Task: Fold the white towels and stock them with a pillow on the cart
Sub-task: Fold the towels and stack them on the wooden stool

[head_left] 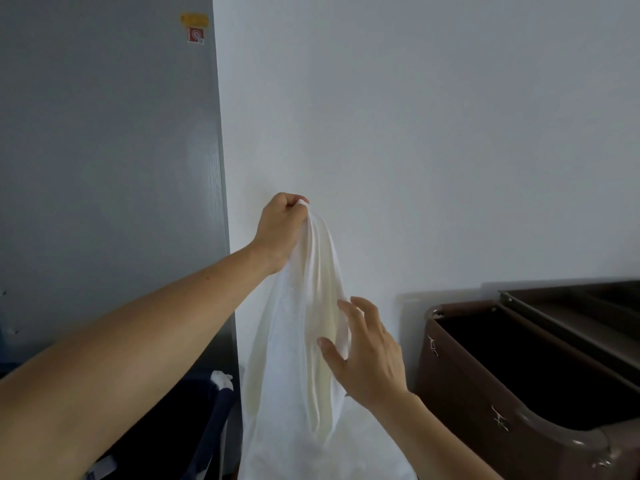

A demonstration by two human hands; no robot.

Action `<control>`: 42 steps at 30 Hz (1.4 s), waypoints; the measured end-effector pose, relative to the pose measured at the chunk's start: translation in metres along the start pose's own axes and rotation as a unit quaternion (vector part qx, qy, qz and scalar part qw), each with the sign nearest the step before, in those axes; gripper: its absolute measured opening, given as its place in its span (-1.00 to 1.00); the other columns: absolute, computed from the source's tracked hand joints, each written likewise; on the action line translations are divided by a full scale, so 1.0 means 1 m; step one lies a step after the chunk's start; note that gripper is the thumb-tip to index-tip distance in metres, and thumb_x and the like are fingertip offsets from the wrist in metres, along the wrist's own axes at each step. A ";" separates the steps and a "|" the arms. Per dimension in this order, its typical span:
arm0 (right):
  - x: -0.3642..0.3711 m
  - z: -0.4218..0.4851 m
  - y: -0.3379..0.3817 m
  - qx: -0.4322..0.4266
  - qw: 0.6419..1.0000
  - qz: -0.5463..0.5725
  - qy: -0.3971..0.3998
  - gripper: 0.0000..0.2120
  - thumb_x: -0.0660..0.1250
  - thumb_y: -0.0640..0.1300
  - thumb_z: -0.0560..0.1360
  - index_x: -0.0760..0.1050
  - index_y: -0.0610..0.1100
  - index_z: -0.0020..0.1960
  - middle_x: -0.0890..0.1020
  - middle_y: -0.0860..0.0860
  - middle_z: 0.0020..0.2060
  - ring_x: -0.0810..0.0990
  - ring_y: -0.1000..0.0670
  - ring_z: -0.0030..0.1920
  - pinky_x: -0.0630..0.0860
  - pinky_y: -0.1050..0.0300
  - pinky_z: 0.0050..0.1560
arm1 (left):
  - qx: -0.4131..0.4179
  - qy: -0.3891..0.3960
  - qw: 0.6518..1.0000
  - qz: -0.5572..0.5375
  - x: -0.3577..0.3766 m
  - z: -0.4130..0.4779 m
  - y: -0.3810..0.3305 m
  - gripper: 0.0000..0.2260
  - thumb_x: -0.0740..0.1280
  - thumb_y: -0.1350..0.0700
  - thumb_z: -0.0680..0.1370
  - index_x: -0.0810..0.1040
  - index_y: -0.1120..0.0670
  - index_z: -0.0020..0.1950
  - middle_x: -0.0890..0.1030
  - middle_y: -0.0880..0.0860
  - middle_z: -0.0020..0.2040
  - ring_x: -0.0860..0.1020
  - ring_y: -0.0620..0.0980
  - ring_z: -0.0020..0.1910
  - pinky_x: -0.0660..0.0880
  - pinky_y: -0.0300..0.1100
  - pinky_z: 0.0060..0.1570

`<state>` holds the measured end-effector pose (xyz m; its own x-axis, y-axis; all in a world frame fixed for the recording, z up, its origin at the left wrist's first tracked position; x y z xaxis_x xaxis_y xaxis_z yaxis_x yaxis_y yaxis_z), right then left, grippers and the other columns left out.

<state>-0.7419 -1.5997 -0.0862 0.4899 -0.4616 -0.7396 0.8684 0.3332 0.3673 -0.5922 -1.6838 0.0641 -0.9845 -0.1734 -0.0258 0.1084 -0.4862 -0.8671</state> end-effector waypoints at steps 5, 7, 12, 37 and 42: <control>-0.008 0.016 0.013 0.114 0.991 0.070 -0.008 -0.53 0.22 0.21 0.56 0.32 0.00 0.37 0.43 0.18 0.30 0.51 0.06 0.16 0.37 0.15 0.09 | 0.013 -0.004 1.000 -0.002 0.015 -0.014 -0.003 -0.84 0.21 0.20 0.58 0.53 0.10 0.11 0.51 -0.12 -0.15 0.46 -0.21 -0.23 0.44 -0.34 -0.19; -0.012 0.021 0.014 0.160 0.981 0.104 -0.034 -0.64 0.23 0.10 0.57 0.31 -0.04 0.28 0.52 0.14 0.15 0.49 0.04 -0.06 0.34 0.13 -0.01 | 0.032 0.007 0.999 0.016 0.018 -0.020 -0.006 -0.86 0.21 0.20 0.58 0.52 0.10 0.08 0.51 -0.10 -0.16 0.45 -0.19 -0.24 0.44 -0.36 -0.19; -0.014 0.025 0.014 0.166 0.980 0.101 -0.047 -0.61 0.25 -0.14 0.48 0.23 -0.05 0.27 0.42 0.19 -0.29 0.44 0.12 -0.32 0.33 0.10 -0.16 | 0.083 0.028 0.995 0.050 0.020 -0.022 -0.007 -0.86 0.15 0.28 0.52 0.42 0.05 -0.10 0.35 0.05 -0.20 0.29 -0.03 -0.25 0.28 -0.17 -0.26; -0.040 0.016 -0.043 -0.006 0.951 0.033 0.306 -0.76 0.11 -0.09 0.56 0.52 -0.10 -0.13 0.61 0.10 -0.29 0.65 0.00 -0.18 0.51 0.10 -0.07 | 0.010 -0.067 0.992 0.110 -0.099 0.056 0.056 -0.81 0.22 0.13 0.43 0.55 0.13 -0.04 0.55 0.02 -0.16 0.51 0.01 -0.18 0.41 -0.15 -0.22; -0.042 0.004 -0.040 -0.065 0.951 -0.069 0.293 -0.62 0.31 0.32 0.42 0.41 0.13 0.11 0.64 0.12 -0.13 0.59 0.11 -0.14 0.56 0.13 -0.01 | 0.005 -0.114 0.983 0.144 -0.115 0.058 0.058 -0.84 0.15 0.28 0.54 0.46 0.09 -0.14 0.47 -0.01 -0.24 0.46 0.05 -0.16 0.38 -0.16 -0.21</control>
<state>-0.7971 -1.5976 -0.0677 0.2119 0.0172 -0.9771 0.8853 0.4201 0.1994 -0.4650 -1.7419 0.0456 -0.8564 -0.4921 -0.1566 0.3811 -0.3976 -0.8346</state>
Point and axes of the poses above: each hand's wrist, its own z-axis towards the middle knuckle, its own x-axis out of the palm, y = z × x, the point moved 3 cm from there along z, towards the middle knuckle
